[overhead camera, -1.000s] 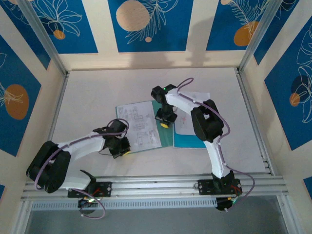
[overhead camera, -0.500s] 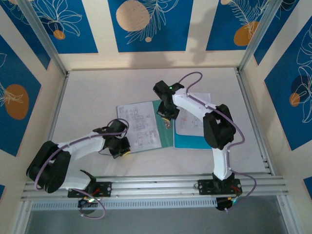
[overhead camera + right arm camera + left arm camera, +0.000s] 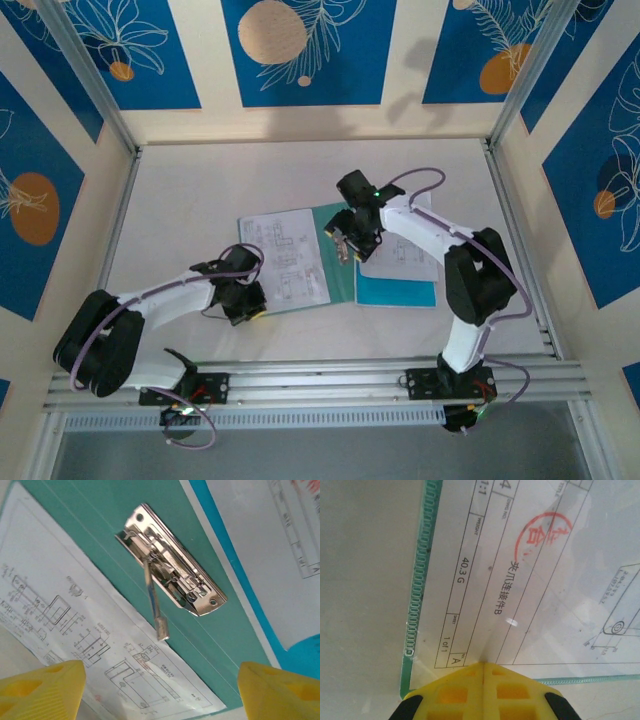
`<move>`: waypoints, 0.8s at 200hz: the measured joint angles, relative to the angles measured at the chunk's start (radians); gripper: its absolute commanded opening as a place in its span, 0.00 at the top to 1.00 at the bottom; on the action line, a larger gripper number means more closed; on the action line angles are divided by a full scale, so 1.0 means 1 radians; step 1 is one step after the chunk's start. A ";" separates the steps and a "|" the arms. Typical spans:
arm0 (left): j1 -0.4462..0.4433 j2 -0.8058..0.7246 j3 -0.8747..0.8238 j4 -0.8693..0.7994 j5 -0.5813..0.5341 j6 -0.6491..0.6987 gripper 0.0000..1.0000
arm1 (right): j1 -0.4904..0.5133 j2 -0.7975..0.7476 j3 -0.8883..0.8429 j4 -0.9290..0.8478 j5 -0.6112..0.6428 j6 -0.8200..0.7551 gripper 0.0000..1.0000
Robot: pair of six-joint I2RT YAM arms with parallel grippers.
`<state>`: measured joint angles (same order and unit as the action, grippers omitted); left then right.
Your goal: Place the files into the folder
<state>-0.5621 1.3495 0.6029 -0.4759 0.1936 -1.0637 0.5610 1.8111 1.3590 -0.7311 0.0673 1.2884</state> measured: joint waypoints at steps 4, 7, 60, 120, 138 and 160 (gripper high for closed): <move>0.000 0.000 0.000 0.000 0.000 0.000 1.00 | 0.001 0.009 0.000 0.009 -0.013 0.010 0.20; 0.000 0.000 0.000 0.000 0.000 0.000 1.00 | 0.002 0.014 0.000 0.016 -0.020 0.018 0.20; 0.001 0.000 0.000 0.000 0.000 0.001 1.00 | 0.000 0.136 0.085 0.078 -0.102 0.107 0.26; 0.006 0.000 0.000 -0.004 0.001 0.023 1.00 | -0.042 0.294 0.357 0.061 -0.109 0.100 0.34; 0.011 0.000 0.000 -0.007 0.001 0.026 1.00 | -0.054 0.352 0.442 0.043 -0.110 0.080 0.36; 0.024 -0.006 0.000 -0.017 0.001 0.029 1.00 | -0.067 0.410 0.509 0.014 -0.113 0.051 0.38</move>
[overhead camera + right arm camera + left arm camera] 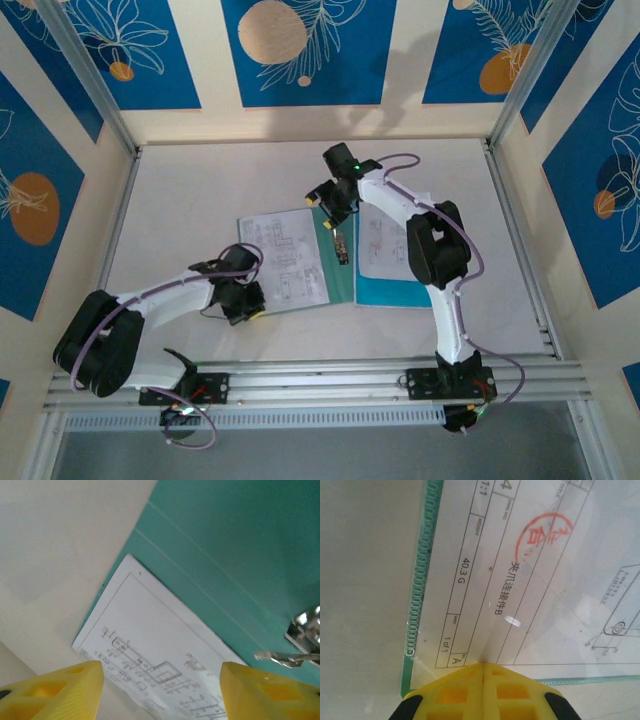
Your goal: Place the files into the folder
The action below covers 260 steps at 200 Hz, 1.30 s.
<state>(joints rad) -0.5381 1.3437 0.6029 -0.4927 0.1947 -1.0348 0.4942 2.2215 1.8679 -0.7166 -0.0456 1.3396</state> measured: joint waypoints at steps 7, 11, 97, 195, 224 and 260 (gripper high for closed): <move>0.006 -0.003 -0.001 -0.007 -0.001 0.004 1.00 | -0.004 0.020 0.021 -0.013 -0.001 -0.013 0.38; 0.011 -0.005 -0.002 -0.010 -0.001 0.006 1.00 | -0.005 0.031 0.034 -0.022 0.000 -0.022 0.38; 0.159 0.000 0.029 -0.111 -0.011 0.126 0.90 | -0.016 -0.238 -0.108 -0.086 0.093 -0.267 0.42; -0.086 0.125 0.246 0.031 0.132 0.117 0.66 | -0.212 -0.581 -0.843 -0.050 0.010 -0.223 0.50; -0.192 0.231 0.292 0.125 0.182 0.082 0.71 | -0.221 -0.579 -0.842 -0.028 -0.014 -0.201 0.60; -0.285 0.324 0.330 0.224 0.207 0.042 0.74 | -0.222 -0.526 -0.821 -0.040 -0.011 -0.194 0.65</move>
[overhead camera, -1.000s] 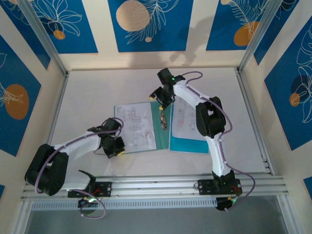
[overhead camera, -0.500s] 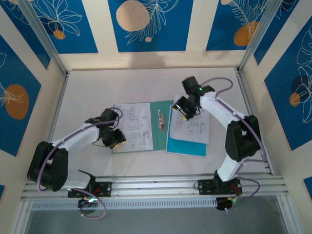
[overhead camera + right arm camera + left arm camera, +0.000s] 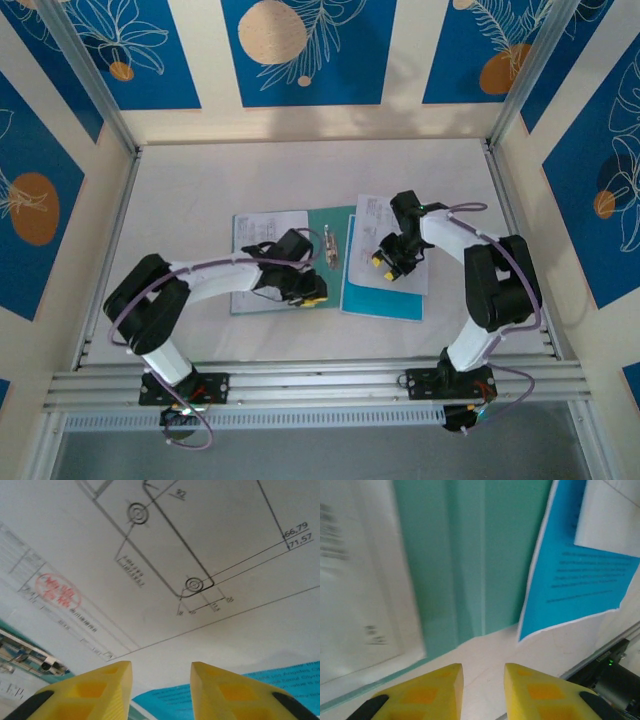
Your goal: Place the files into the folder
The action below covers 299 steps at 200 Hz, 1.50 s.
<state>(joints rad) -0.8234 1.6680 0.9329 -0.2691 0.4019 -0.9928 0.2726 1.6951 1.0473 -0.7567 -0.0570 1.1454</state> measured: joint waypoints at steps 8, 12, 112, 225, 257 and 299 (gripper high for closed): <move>-0.016 0.015 0.005 0.018 0.005 -0.010 0.74 | -0.001 0.015 0.000 -0.008 0.001 0.000 0.65; -0.022 0.021 0.006 0.025 0.006 -0.013 0.74 | -0.002 0.022 0.000 -0.013 0.001 0.000 0.65; -0.107 0.109 0.024 0.139 0.009 -0.109 0.67 | -0.005 0.045 -0.031 -0.052 0.005 -0.035 0.66; -0.108 0.163 0.033 0.202 0.009 -0.154 1.00 | -0.006 0.044 -0.045 -0.064 0.004 -0.045 0.66; -0.108 0.163 0.033 0.221 0.009 -0.162 1.00 | -0.006 0.030 -0.068 -0.071 0.001 -0.046 0.66; -0.108 0.163 0.031 0.229 0.008 -0.162 1.00 | 0.004 0.002 -0.105 -0.072 -0.005 -0.045 0.66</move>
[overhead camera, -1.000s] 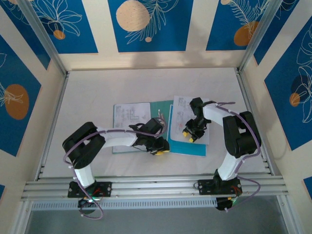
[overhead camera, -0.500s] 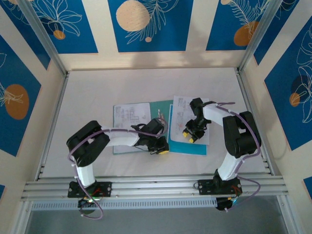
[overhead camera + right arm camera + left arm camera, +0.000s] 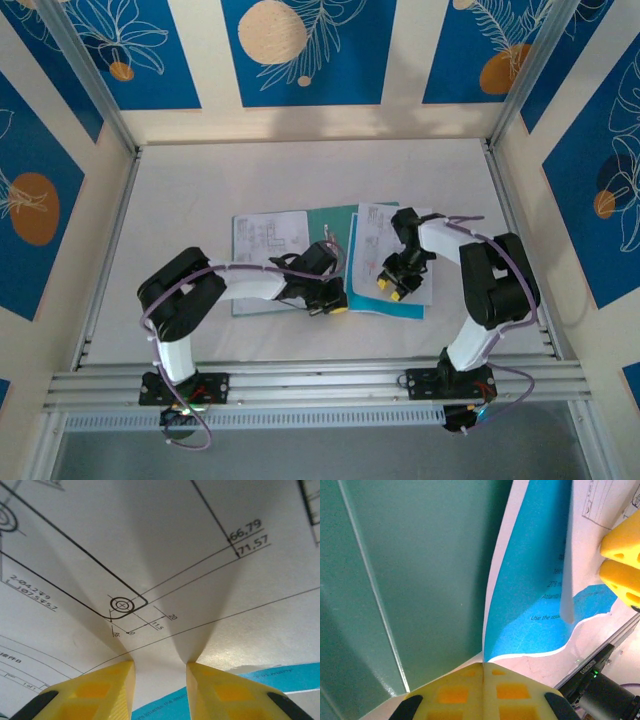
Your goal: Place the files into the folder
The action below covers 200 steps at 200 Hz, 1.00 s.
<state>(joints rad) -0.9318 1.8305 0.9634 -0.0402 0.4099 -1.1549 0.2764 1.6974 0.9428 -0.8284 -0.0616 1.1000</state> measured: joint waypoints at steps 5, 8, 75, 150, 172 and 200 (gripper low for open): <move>0.000 0.000 0.000 0.000 0.000 0.000 1.00 | 0.002 -0.003 -0.003 0.000 0.000 0.000 0.66; 0.000 0.000 -0.001 0.000 0.000 0.000 1.00 | 0.003 -0.005 -0.005 0.000 0.000 0.000 0.66; 0.000 0.000 -0.014 0.003 -0.003 -0.003 1.00 | 0.014 -0.028 -0.030 -0.006 -0.008 0.000 0.66; 0.000 0.000 -0.021 0.008 -0.003 -0.015 1.00 | 0.012 -0.098 0.000 -0.040 -0.013 0.005 0.66; 0.000 -0.001 -0.021 0.008 -0.003 -0.015 1.00 | -0.003 -0.075 0.031 -0.033 -0.013 0.005 0.66; 0.000 -0.001 -0.021 0.008 -0.003 -0.015 1.00 | -0.007 -0.001 0.053 -0.009 -0.016 0.005 0.66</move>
<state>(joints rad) -0.9318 1.8294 0.9421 -0.0326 0.4068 -1.1702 0.2691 1.6962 0.9962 -0.8371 -0.0772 1.1046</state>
